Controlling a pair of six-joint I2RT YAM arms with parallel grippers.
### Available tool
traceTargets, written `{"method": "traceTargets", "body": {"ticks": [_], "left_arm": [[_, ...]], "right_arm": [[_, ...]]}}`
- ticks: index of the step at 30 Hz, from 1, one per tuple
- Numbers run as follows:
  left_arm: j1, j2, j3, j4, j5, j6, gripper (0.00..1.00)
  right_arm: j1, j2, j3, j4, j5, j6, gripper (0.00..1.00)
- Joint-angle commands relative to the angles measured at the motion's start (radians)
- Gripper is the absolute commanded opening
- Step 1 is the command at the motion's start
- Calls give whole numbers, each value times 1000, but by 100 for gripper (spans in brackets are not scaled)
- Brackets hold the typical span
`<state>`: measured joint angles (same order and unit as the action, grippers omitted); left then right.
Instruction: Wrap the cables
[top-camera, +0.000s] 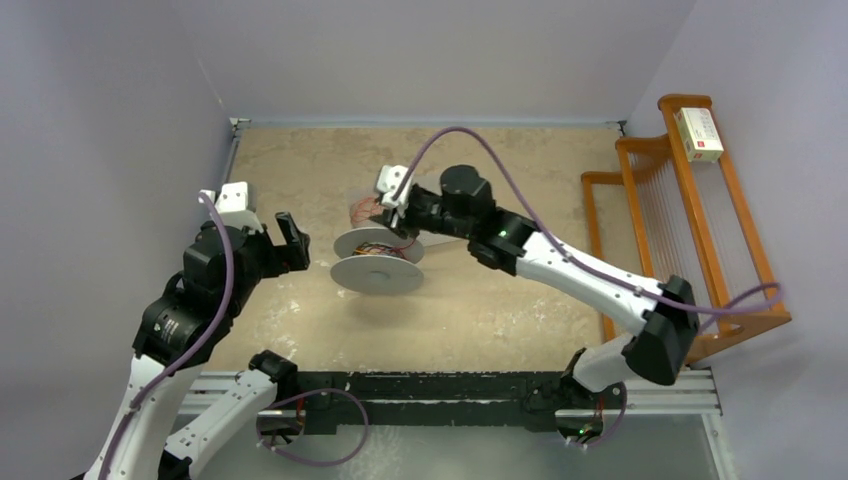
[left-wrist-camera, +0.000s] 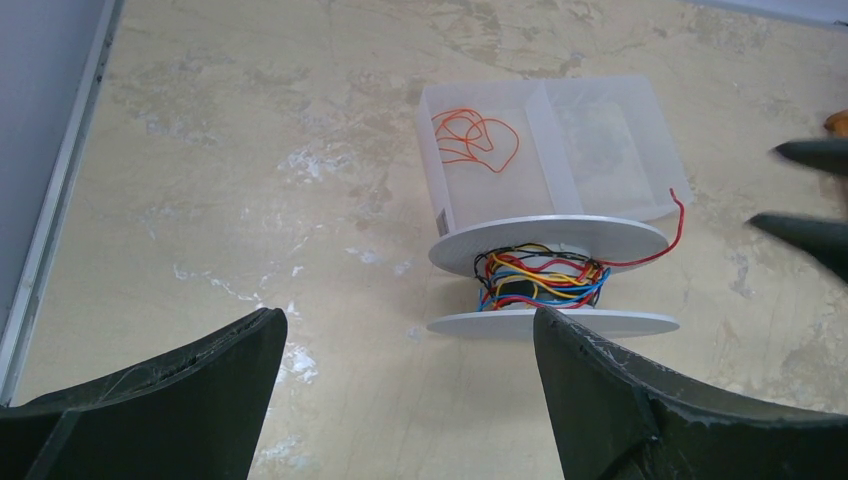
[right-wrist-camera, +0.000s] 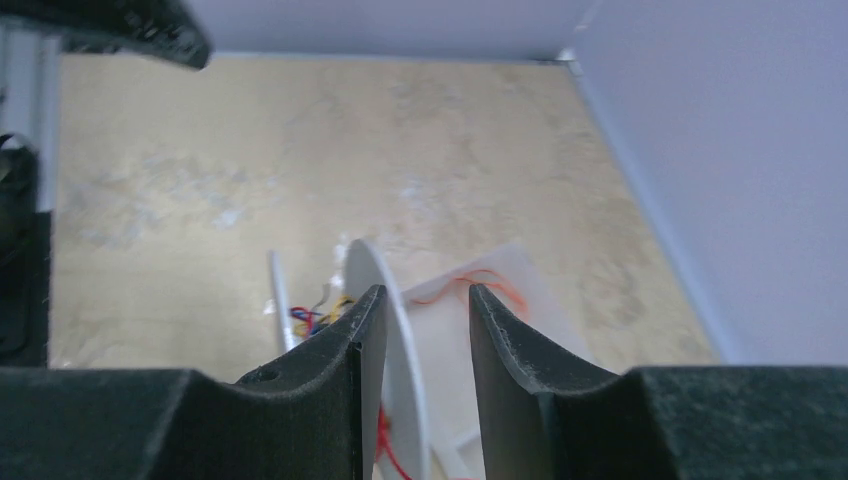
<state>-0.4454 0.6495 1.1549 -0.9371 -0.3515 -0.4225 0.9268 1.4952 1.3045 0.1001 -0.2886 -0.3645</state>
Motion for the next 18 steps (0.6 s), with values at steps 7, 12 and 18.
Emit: {"method": "traceTargets", "body": {"ticks": [7, 12, 18], "left_arm": [[3, 27, -59, 98, 34, 10, 93], [3, 39, -80, 107, 50, 6, 93], [2, 40, -83, 115, 49, 8, 93]], "right_arm": [[-111, -158, -151, -42, 185, 155, 38], [-118, -149, -200, -84, 233, 238, 37], [-119, -114, -226, -99, 285, 309, 35]]}}
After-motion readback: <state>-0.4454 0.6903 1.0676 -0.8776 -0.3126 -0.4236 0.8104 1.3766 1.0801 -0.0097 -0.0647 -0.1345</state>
